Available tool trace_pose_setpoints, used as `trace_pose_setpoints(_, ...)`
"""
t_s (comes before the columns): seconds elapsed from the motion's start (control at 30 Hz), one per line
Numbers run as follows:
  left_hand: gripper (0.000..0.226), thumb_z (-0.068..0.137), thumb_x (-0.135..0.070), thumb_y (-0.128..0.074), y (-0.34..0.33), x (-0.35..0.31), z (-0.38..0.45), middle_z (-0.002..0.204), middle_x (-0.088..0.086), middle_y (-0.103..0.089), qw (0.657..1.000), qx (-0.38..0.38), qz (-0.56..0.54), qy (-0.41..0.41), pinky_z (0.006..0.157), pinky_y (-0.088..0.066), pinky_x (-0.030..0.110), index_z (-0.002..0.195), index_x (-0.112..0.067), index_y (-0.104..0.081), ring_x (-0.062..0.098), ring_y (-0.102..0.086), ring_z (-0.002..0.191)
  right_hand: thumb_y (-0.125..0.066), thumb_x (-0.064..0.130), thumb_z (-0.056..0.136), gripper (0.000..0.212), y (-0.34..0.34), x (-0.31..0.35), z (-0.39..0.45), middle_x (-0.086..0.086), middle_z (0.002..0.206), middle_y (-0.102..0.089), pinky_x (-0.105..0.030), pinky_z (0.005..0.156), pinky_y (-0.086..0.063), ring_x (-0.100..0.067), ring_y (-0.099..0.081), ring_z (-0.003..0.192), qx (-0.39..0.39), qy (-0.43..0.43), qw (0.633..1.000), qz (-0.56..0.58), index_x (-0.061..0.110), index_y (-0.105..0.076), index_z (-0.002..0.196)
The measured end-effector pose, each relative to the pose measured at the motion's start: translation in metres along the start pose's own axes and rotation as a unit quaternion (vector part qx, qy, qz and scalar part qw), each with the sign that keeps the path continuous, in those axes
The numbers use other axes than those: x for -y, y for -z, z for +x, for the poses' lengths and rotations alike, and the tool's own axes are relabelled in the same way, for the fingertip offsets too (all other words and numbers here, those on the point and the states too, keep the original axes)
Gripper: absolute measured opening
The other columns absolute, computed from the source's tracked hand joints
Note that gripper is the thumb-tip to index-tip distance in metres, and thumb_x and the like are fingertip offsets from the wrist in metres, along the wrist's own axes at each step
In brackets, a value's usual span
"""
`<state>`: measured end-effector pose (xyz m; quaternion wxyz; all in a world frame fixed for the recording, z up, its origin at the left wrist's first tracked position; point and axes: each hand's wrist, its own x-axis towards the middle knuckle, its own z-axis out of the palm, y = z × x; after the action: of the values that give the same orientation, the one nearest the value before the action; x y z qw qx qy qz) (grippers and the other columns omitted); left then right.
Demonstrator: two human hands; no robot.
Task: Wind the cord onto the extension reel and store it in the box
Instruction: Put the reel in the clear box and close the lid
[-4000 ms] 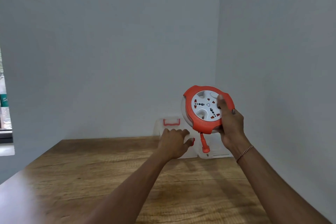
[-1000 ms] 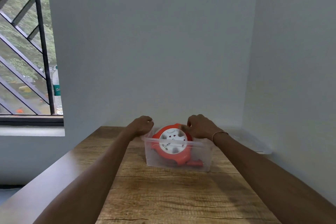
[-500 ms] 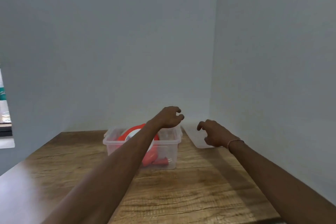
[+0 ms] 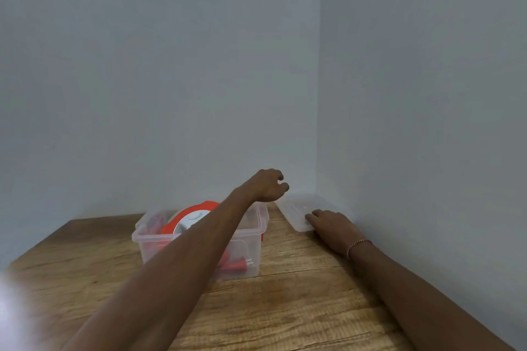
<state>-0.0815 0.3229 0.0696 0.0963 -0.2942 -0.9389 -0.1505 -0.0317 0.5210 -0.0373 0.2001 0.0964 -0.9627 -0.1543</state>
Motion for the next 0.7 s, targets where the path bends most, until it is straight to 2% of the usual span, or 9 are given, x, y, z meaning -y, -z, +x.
trace_pose_setpoints(0.07,0.05,0.097,-0.034,-0.046,0.0,0.007,-0.002,0.146,0.012,-0.047,1.0,0.001,-0.005,0.001,0.105,-0.036,0.037,0.14,-0.007,-0.045,0.028,-0.045,0.132,-0.044,0.012,0.09,0.023,0.0,0.003,0.002,-0.006,0.112,-0.061,-0.039,0.077,-0.05,-0.026,-0.059,0.093,-0.007,-0.004,1.0,0.024,0.016,-0.049,0.112)
trace_pose_setpoints(0.13,0.049,0.097,-0.032,-0.047,0.002,0.016,-0.005,0.145,0.012,-0.047,1.0,-0.006,-0.009,0.003,0.105,-0.036,0.037,0.14,-0.007,-0.045,0.027,-0.046,0.131,-0.049,0.013,0.086,0.032,0.001,0.005,0.004,-0.004,0.113,-0.063,-0.04,0.078,-0.05,-0.026,-0.06,0.095,-0.04,-0.004,0.999,0.032,0.018,-0.049,0.118)
trace_pose_setpoints(0.2,0.049,0.097,-0.029,-0.048,0.005,0.026,-0.008,0.145,0.012,-0.047,1.0,-0.017,-0.016,0.007,0.106,-0.036,0.037,0.14,-0.007,-0.044,0.027,-0.045,0.131,-0.05,0.007,0.084,0.046,0.007,0.007,0.007,-0.004,0.119,-0.063,-0.04,0.078,-0.051,-0.027,-0.061,0.099,-0.09,-0.006,0.995,0.041,0.017,-0.046,0.128)
trace_pose_setpoints(0.27,0.05,0.097,-0.026,-0.049,0.01,0.036,-0.013,0.146,0.014,-0.045,0.999,-0.033,-0.026,0.014,0.106,-0.035,0.037,0.142,-0.007,-0.04,0.028,-0.044,0.132,-0.05,0.001,0.084,0.048,0.02,0.008,0.011,-0.005,0.12,-0.064,-0.039,0.074,-0.052,-0.027,-0.063,0.097,-0.162,0.002,0.986,0.042,0.016,-0.047,0.129)
trace_pose_setpoints(0.37,0.063,0.095,-0.026,-0.053,0.018,0.05,-0.021,0.15,0.018,-0.036,0.996,-0.071,-0.05,0.031,0.107,-0.034,0.038,0.148,-0.006,-0.026,0.032,-0.039,0.135,-0.053,0.002,0.084,0.044,0.05,0.011,0.017,-0.005,0.114,-0.065,-0.037,0.065,-0.052,-0.026,-0.063,0.091,-0.25,0.015,0.966,0.063,0.018,-0.048,0.124)
trace_pose_setpoints(0.43,0.077,0.094,-0.031,-0.056,0.025,0.058,-0.028,0.155,0.021,-0.025,0.99,-0.105,-0.083,0.047,0.11,-0.03,0.039,0.152,-0.005,-0.012,0.034,-0.032,0.14,-0.052,0.005,0.086,0.036,0.073,0.012,0.021,-0.001,0.108,-0.063,-0.036,0.061,-0.051,-0.023,-0.062,0.084,-0.297,0.021,0.946,0.126,0.019,-0.047,0.119)
trace_pose_setpoints(0.5,0.087,0.095,-0.041,-0.055,0.035,0.066,-0.035,0.159,0.019,-0.014,0.979,-0.145,-0.133,0.061,0.114,-0.023,0.04,0.152,-0.004,-0.001,0.033,-0.023,0.145,-0.051,0.014,0.093,0.019,0.099,0.016,0.023,0.006,0.098,-0.06,-0.03,0.062,-0.048,-0.016,-0.06,0.077,-0.341,0.028,0.907,0.247,0.02,-0.047,0.111)
trace_pose_setpoints(0.57,0.091,0.093,-0.053,-0.052,0.047,0.074,-0.044,0.16,0.015,-0.014,0.957,-0.197,-0.202,0.064,0.115,-0.023,0.042,0.153,-0.007,-0.001,0.032,-0.021,0.145,-0.049,0.028,0.097,0.009,0.124,0.021,0.024,0.013,0.086,-0.057,-0.022,0.058,-0.046,-0.004,-0.06,0.069,-0.381,0.044,0.856,0.347,0.024,-0.042,0.101)
trace_pose_setpoints(0.7,0.069,0.092,-0.058,-0.048,0.071,0.079,-0.064,0.15,0.01,-0.039,0.89,-0.309,-0.33,0.059,0.098,-0.04,0.036,0.146,-0.021,-0.026,0.031,-0.045,0.131,-0.054,0.04,0.094,0.024,0.162,0.042,0.029,0.002,0.083,-0.067,-0.029,0.053,-0.057,-0.013,-0.07,0.07,-0.379,0.019,0.75,0.541,0.018,-0.045,0.096)
